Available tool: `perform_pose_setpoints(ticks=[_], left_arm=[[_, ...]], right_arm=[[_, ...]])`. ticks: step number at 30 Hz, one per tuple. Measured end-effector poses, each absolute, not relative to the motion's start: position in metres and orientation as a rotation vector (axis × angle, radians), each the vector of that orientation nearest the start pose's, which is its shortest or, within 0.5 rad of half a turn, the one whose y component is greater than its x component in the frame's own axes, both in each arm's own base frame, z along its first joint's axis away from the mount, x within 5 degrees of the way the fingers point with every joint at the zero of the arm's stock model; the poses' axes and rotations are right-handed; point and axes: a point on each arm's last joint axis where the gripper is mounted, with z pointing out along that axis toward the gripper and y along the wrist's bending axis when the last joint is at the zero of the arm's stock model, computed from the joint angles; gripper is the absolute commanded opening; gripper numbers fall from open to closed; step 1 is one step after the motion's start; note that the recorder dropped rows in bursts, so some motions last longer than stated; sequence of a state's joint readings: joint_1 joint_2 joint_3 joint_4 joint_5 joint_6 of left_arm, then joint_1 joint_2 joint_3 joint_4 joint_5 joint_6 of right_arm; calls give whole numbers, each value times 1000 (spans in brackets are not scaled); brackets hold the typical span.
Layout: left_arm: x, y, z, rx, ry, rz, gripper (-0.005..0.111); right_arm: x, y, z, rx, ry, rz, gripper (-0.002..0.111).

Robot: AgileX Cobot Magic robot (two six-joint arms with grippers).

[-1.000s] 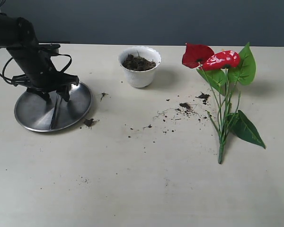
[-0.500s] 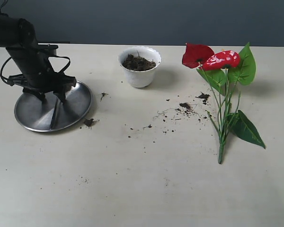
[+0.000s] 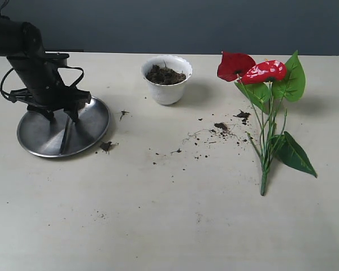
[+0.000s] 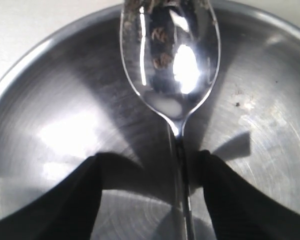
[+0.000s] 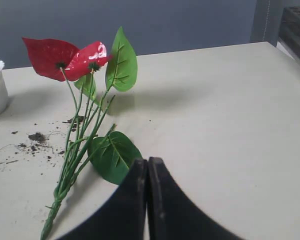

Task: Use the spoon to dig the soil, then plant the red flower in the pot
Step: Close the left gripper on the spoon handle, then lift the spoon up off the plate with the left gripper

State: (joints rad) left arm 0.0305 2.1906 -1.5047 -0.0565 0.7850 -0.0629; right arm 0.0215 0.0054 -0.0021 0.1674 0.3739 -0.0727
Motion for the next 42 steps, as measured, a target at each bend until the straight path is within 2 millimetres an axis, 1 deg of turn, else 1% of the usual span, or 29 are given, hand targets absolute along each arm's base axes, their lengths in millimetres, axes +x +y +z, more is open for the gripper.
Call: perform_pose_setpoints(ticks=[6,13,14,16,17,20,25,27,29,31,35,42], left_arm=[[433,4,118,-169,2942,-69,57],[433,3,117,-164,2942,-67,49],[434,3,117,-164,2940,-67,46],[434,3,116,-164,2939,-67,35],[434,3,116,-164,2937,-67,24],[434,3,116,-164,2935,-67,0],[435,4,120,-162,2980,-68,1],[435,4,125,-122,3008,-59,1],[436,5,131,-84,3016,-51,1],[437,5,142,-58,3001,-45,1],[434,6,169,55,2961,-23,1],[424,6,216,215,2901,18,1]], right_arm=[[53,7,180,15,1857,129,0],[53,7,180,17,1857,131,0],[53,7,180,17,1857,131,0],[53,7,180,17,1857,131,0],[53,7,180,17,1857,131,0],[53,7,180,17,1857,131,0],[53,7,180,15,1857,129,0],[53,7,180,15,1857,129,0],[53,7,180,15,1857,129,0],[53,7,180,15,1857,129,0],[53,7,180,15,1857,129,0],[53,7,180,15,1857,129,0]])
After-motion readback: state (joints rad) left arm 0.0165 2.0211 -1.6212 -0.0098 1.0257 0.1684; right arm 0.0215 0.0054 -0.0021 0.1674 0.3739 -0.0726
